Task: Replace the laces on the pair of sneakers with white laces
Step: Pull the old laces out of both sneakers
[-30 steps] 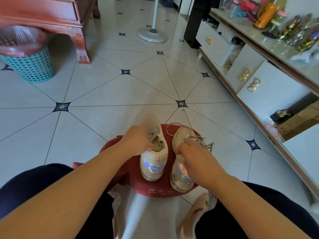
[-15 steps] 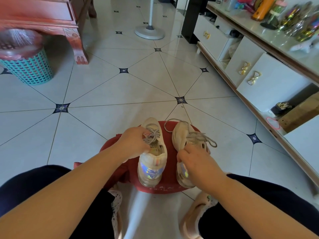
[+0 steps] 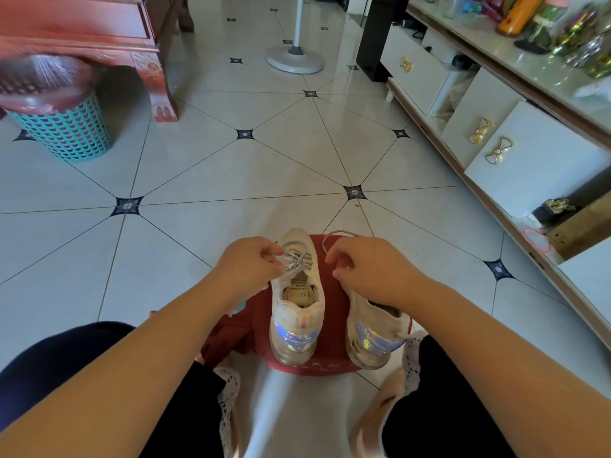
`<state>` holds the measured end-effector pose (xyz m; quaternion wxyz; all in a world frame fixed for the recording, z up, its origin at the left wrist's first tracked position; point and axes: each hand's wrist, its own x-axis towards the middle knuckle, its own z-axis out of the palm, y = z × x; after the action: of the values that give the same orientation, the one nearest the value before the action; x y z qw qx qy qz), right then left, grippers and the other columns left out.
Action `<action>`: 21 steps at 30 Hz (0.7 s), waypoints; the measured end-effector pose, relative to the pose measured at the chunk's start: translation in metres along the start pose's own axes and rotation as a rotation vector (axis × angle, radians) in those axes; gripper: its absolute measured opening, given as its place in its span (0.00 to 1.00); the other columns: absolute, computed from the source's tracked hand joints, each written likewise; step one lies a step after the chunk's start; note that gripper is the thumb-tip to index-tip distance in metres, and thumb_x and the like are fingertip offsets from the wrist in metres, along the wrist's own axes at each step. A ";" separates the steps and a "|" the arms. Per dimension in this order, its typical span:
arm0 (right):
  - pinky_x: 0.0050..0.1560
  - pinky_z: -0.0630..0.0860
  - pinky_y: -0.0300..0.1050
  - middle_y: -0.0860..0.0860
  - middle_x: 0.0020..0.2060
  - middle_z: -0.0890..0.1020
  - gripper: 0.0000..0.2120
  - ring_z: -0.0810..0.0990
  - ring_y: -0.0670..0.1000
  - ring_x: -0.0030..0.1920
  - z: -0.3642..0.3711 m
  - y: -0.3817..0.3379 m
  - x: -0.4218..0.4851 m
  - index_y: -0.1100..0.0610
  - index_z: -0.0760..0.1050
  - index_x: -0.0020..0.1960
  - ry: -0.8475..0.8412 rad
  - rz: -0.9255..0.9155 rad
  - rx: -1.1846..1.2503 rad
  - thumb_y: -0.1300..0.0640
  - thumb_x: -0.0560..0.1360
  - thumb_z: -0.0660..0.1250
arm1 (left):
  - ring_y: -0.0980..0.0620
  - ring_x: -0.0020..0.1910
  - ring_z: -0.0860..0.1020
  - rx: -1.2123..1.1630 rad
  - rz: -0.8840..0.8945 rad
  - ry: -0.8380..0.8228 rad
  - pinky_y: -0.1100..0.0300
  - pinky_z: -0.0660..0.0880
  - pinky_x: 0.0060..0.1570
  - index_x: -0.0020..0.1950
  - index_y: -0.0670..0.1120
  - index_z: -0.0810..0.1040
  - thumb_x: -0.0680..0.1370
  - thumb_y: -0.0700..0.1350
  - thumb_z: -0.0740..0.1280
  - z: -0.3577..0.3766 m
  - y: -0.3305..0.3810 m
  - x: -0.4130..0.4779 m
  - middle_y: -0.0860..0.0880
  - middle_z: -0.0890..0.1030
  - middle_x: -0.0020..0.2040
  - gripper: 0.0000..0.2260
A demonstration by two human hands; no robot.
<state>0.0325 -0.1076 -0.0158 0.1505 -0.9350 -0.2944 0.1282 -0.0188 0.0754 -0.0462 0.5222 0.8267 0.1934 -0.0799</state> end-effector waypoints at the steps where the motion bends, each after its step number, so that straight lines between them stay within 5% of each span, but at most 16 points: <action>1: 0.45 0.68 0.37 0.42 0.40 0.75 0.10 0.74 0.43 0.44 -0.001 -0.002 0.007 0.51 0.76 0.54 -0.027 0.010 0.023 0.58 0.74 0.65 | 0.54 0.39 0.77 -0.102 -0.042 -0.005 0.62 0.76 0.37 0.54 0.45 0.78 0.73 0.36 0.68 -0.002 0.002 0.002 0.48 0.78 0.42 0.11; 6: 0.47 0.75 0.38 0.44 0.41 0.78 0.19 0.77 0.43 0.42 0.005 -0.003 0.029 0.50 0.73 0.59 -0.096 0.091 0.378 0.59 0.70 0.71 | 0.59 0.27 0.74 -0.422 -0.142 -0.042 0.68 0.73 0.26 0.50 0.42 0.78 0.75 0.39 0.67 -0.007 0.008 0.011 0.47 0.78 0.35 0.05; 9: 0.42 0.72 0.35 0.44 0.41 0.77 0.23 0.75 0.42 0.40 0.020 -0.005 0.037 0.51 0.71 0.61 -0.130 0.069 0.323 0.55 0.68 0.73 | 0.59 0.24 0.72 -0.617 -0.177 -0.064 0.67 0.72 0.25 0.45 0.41 0.78 0.76 0.42 0.67 -0.007 0.012 0.018 0.45 0.77 0.37 0.05; 13: 0.41 0.68 0.39 0.45 0.40 0.78 0.09 0.75 0.46 0.43 0.027 -0.010 0.049 0.54 0.77 0.50 -0.037 0.008 0.220 0.53 0.71 0.69 | 0.59 0.23 0.70 -0.810 -0.238 -0.017 0.68 0.68 0.21 0.46 0.41 0.78 0.76 0.47 0.67 -0.011 0.016 0.027 0.48 0.78 0.37 0.09; 16: 0.41 0.67 0.35 0.45 0.43 0.80 0.07 0.76 0.45 0.44 0.026 -0.005 0.056 0.56 0.80 0.48 0.015 0.029 0.202 0.56 0.75 0.64 | 0.60 0.21 0.66 -0.820 -0.239 0.067 0.69 0.64 0.19 0.49 0.41 0.77 0.75 0.43 0.67 -0.013 0.017 0.030 0.48 0.75 0.36 0.06; 19: 0.40 0.68 0.29 0.45 0.44 0.80 0.06 0.75 0.43 0.44 0.022 0.002 0.057 0.55 0.79 0.48 0.065 0.093 0.295 0.57 0.76 0.64 | 0.60 0.21 0.64 -0.793 -0.211 0.113 0.69 0.62 0.20 0.59 0.42 0.73 0.74 0.36 0.67 -0.015 0.017 0.029 0.48 0.72 0.37 0.15; 21: 0.45 0.71 0.33 0.45 0.44 0.79 0.05 0.76 0.43 0.45 0.021 0.004 0.055 0.54 0.78 0.48 0.046 0.096 0.363 0.58 0.74 0.66 | 0.59 0.28 0.72 -0.536 -0.117 0.135 0.67 0.69 0.27 0.64 0.45 0.71 0.73 0.36 0.68 -0.012 0.020 0.027 0.48 0.76 0.46 0.20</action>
<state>0.0714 -0.0742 -0.0447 0.3173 -0.9081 -0.2179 0.1647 0.0128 0.0852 -0.0333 0.7027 0.6499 0.2896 -0.0008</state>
